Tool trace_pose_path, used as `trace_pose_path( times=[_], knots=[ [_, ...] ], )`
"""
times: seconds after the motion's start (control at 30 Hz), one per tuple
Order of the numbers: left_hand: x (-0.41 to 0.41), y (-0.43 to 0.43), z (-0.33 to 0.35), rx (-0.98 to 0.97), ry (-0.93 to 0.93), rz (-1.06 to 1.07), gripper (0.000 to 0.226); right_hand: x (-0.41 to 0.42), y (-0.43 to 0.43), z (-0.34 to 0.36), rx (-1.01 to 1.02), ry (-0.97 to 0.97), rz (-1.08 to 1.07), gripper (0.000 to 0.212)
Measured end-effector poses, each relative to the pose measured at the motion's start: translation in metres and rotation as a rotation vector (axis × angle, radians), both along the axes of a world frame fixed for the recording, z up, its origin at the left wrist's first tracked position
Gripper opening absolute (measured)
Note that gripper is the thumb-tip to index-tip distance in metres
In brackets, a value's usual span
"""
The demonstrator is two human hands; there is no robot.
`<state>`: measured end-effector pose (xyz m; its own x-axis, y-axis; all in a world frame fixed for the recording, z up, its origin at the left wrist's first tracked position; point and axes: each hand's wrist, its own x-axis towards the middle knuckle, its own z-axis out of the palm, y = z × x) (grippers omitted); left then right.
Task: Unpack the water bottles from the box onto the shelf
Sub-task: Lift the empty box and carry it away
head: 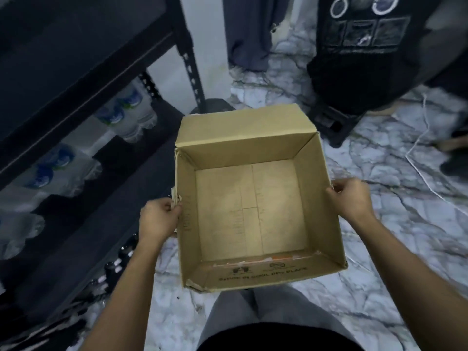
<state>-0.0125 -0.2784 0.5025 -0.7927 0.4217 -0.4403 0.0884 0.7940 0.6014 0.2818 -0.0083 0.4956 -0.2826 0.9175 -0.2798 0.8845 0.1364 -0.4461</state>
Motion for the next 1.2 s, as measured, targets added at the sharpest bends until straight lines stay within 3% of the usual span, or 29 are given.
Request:
trace_pose_path(
  times=[0.07, 0.27, 0.57, 0.77, 0.97, 1.2],
  knots=[
    [-0.009, 0.035, -0.003, -0.010, -0.003, -0.074, 0.049, 0.018, 0.007, -0.001, -0.021, 0.007, -0.104, 0.030],
    [-0.020, 0.149, 0.008, -0.025, -0.070, -0.236, 0.017, 0.051, 0.005, -0.006, 0.008, 0.073, -0.342, 0.041],
    [-0.051, 0.274, -0.038, -0.075, -0.097, -0.565, 0.018, 0.037, -0.001, -0.037, -0.015, 0.030, -0.705, 0.046],
    [-0.056, 0.308, -0.085, -0.121, -0.084, -0.601, 0.019, 0.030, 0.012, -0.081, -0.039, 0.001, -0.776, 0.047],
    [-0.053, 0.328, -0.144, -0.158, -0.069, -0.645, 0.013, 0.034, 0.036, -0.145, -0.077, 0.016, -0.751, 0.032],
    [-0.057, 0.357, -0.264, -0.187, -0.120, -0.619, 0.033, 0.037, 0.064, -0.263, -0.154, -0.011, -0.750, 0.029]
  ],
)
